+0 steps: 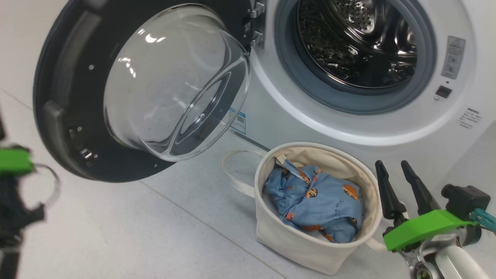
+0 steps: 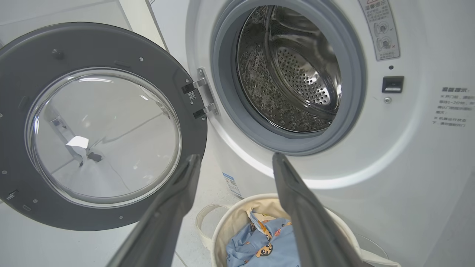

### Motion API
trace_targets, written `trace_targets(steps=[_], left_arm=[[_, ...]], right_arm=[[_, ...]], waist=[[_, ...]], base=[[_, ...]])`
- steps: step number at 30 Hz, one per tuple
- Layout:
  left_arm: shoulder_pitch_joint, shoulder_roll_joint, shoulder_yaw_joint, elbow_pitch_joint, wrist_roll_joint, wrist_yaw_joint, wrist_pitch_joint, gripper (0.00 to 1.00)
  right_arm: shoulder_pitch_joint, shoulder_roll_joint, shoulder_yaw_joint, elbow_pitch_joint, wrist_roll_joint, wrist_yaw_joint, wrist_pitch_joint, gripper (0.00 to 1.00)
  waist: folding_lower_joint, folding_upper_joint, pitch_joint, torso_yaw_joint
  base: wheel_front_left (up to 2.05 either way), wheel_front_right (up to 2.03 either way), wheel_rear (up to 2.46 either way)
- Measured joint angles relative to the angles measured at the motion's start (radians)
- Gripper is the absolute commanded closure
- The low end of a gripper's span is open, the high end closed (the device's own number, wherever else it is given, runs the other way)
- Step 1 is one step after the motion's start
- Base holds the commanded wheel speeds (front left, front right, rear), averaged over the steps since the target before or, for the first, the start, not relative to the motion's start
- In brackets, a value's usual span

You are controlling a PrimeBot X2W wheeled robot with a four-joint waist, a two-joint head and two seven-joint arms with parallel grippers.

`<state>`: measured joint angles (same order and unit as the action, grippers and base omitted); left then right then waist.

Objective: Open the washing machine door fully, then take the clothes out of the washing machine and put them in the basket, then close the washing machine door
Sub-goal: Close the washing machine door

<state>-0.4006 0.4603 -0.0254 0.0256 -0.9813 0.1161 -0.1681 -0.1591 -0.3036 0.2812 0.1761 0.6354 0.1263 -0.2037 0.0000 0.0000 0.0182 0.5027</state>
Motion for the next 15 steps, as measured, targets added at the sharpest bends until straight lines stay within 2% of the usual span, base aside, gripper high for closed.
trace_targets(steps=[3,4,7,11,15], left_arm=[[-0.074,0.011,0.063,0.071,-0.085,0.012,0.051,1.0],[-0.112,0.011,0.093,0.148,-0.154,0.025,0.102,1.0],[-0.163,0.011,0.129,0.287,-0.238,0.042,0.181,1.0],[-0.225,0.018,0.16,0.466,-0.303,0.045,0.249,1.0],[-0.269,0.053,0.178,0.611,-0.345,0.039,0.325,1.0]], right_arm=[[0.0,0.0,0.0,-0.003,0.0,0.0,0.007,0.0],[0.001,-0.002,-0.001,-0.004,0.0,0.0,0.009,0.0],[0.001,-0.011,-0.001,-0.009,-0.002,0.0,0.017,0.0],[0.001,-0.012,-0.002,-0.011,-0.002,0.0,0.018,0.0],[0.001,-0.012,-0.001,-0.013,-0.005,0.0,0.021,0.0]], waist=[[0.0,0.0,0.002,-0.016],[0.0,0.0,0.004,-0.027],[0.0,0.0,0.006,-0.046],[0.0,0.0,0.0,-0.076],[0.0,0.0,-0.006,-0.111]], base=[[0.0,0.0,0.0],[0.0,0.0,0.0],[0.0,0.0,0.0],[0.0,0.0,0.0],[0.0,0.0,0.0]])
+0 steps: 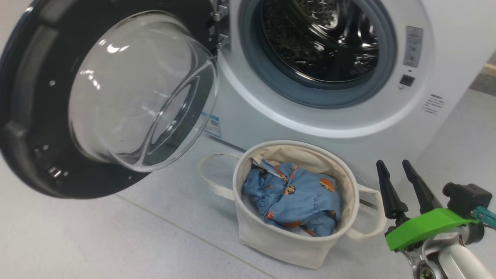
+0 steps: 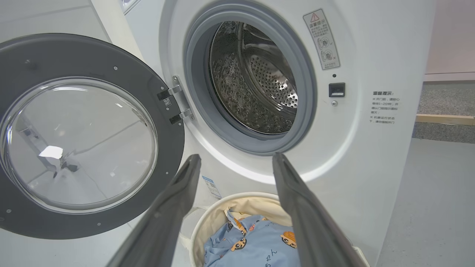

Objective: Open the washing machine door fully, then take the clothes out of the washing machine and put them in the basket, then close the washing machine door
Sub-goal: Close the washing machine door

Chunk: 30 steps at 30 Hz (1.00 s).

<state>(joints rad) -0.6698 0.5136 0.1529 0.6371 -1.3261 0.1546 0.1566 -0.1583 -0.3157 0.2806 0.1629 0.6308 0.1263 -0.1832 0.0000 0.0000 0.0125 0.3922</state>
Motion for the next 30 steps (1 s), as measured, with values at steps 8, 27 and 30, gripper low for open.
trace_targets(steps=[8,27,30], left_arm=[[-0.041,0.028,-0.005,0.122,-0.06,-0.07,0.171,1.0],[-0.023,0.015,-0.07,0.036,-0.193,-0.1,0.592,1.0],[0.026,-0.018,-0.097,-0.055,-0.214,-0.081,0.65,1.0]], right_arm=[[0.0,-0.009,-0.005,-0.01,-0.005,0.0,0.018,0.0],[0.003,-0.01,-0.012,-0.022,-0.006,0.0,0.028,0.0],[0.004,-0.007,-0.011,-0.021,-0.006,0.0,0.027,0.0]], waist=[[0.0,0.0,0.012,-0.048],[0.0,0.0,0.009,-0.017],[0.0,0.0,0.001,-0.008]], base=[[0.0,0.0,0.0],[0.0,0.0,0.0],[0.0,0.0,0.0]])
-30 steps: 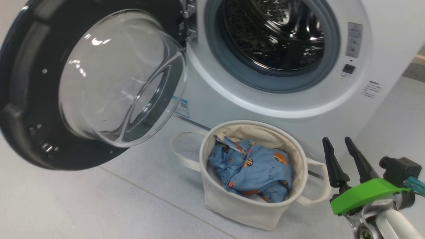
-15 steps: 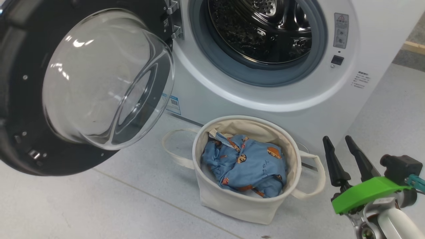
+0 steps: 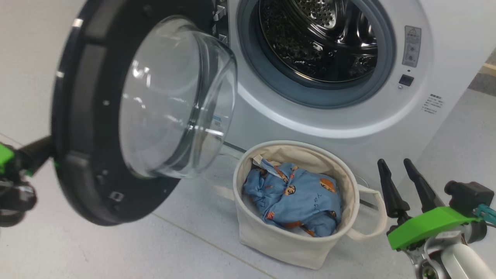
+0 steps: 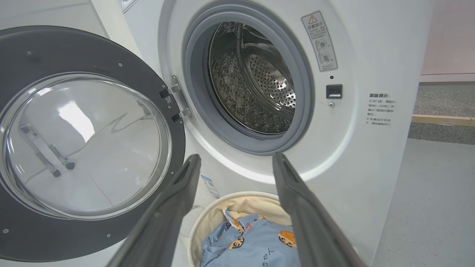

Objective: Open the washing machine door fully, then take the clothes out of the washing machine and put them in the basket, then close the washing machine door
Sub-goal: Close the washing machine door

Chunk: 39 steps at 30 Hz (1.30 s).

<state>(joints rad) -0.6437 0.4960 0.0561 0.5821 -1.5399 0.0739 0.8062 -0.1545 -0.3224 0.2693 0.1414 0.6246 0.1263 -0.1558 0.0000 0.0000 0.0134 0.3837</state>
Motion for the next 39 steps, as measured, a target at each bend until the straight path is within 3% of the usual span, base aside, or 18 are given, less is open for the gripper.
trace_targets(steps=[10,21,30,39], left_arm=[[0.153,-0.073,-0.09,-0.326,-0.01,0.094,0.048,1.0],[0.198,-0.142,-0.163,-0.474,0.01,0.138,0.053,1.0],[0.214,-0.192,-0.169,-0.479,0.033,0.134,-0.012,1.0],[0.196,-0.223,-0.122,-0.421,0.043,0.097,-0.102,1.0]], right_arm=[[0.001,0.021,0.007,0.011,0.0,0.0,-0.013,0.0],[0.001,0.028,0.01,0.028,0.0,0.0,-0.022,0.0],[0.001,0.029,0.01,0.028,0.0,0.0,-0.023,0.0],[-0.003,0.027,0.004,0.025,0.0,0.0,-0.023,0.0]], waist=[[0.0,0.0,-0.015,-0.011],[0.0,0.0,-0.023,-0.117],[0.0,0.0,-0.028,-0.262],[0.0,0.0,-0.014,-0.439]], base=[[0.0,0.0,0.0],[0.0,0.0,0.0],[0.0,0.0,0.0],[0.0,0.0,0.0]])
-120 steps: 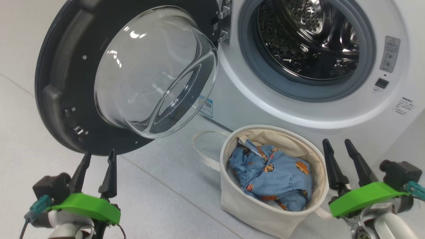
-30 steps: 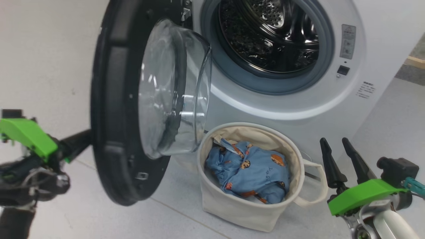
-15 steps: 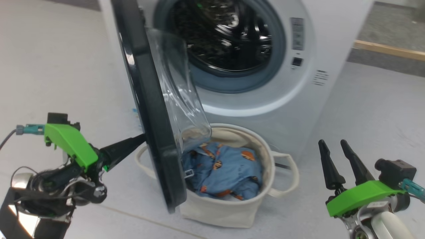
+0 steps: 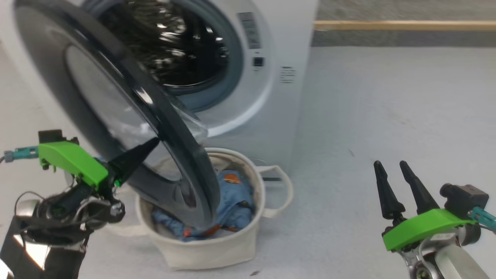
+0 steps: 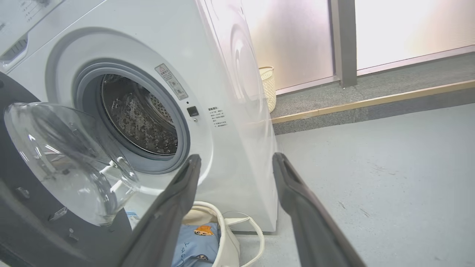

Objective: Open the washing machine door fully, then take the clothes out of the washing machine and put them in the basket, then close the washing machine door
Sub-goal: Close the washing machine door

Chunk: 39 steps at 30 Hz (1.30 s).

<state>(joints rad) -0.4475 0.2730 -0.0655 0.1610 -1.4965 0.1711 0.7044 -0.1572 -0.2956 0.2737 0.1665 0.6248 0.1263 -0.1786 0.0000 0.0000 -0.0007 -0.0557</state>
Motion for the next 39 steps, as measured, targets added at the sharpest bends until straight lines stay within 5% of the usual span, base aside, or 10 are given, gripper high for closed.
trace_targets(steps=[8,14,15,23,26,34,39], left_arm=[[-0.052,-0.011,0.022,0.075,0.0,-0.041,-0.038,1.0],[-0.067,-0.005,0.023,0.11,0.022,-0.058,-0.038,1.0],[-0.067,-0.005,0.023,0.11,0.022,-0.058,-0.038,0.01],[-0.06,0.026,0.016,0.11,0.066,-0.08,-0.049,0.0],[-0.037,0.057,0.001,0.09,0.131,-0.121,-0.089,0.0],[0.037,0.126,-0.075,0.039,0.382,-0.262,-0.287,0.0],[0.056,0.158,-0.12,0.019,0.538,-0.287,-0.475,0.0]], right_arm=[[-0.001,-0.002,0.0,0.002,0.0,0.0,0.0,0.0],[-0.001,-0.012,0.0,0.005,0.0,0.0,-0.009,0.0],[-0.001,-0.012,0.0,0.005,0.0,0.0,-0.009,0.0],[-0.001,-0.017,0.002,0.005,0.003,0.0,-0.009,0.0],[-0.001,-0.021,0.004,0.0,0.003,0.0,-0.009,0.0],[-0.001,-0.028,-0.008,-0.02,-0.007,0.0,-0.007,0.0],[-0.001,-0.029,-0.024,-0.034,-0.009,0.0,0.003,0.0]], waist=[[0.0,0.0,0.022,-0.119],[0.0,0.0,0.023,-0.102],[0.0,0.0,0.023,-0.102],[0.0,0.0,0.009,-0.014],[0.0,0.0,0.003,0.023],[0.0,0.0,-0.011,0.101],[0.0,0.0,-0.011,0.117]], base=[[0.0,0.0,0.0],[0.0,0.0,0.0],[0.0,0.0,0.0],[0.0,0.0,0.0],[0.0,0.0,0.0],[0.0,0.0,0.0],[0.0,0.0,0.0]])
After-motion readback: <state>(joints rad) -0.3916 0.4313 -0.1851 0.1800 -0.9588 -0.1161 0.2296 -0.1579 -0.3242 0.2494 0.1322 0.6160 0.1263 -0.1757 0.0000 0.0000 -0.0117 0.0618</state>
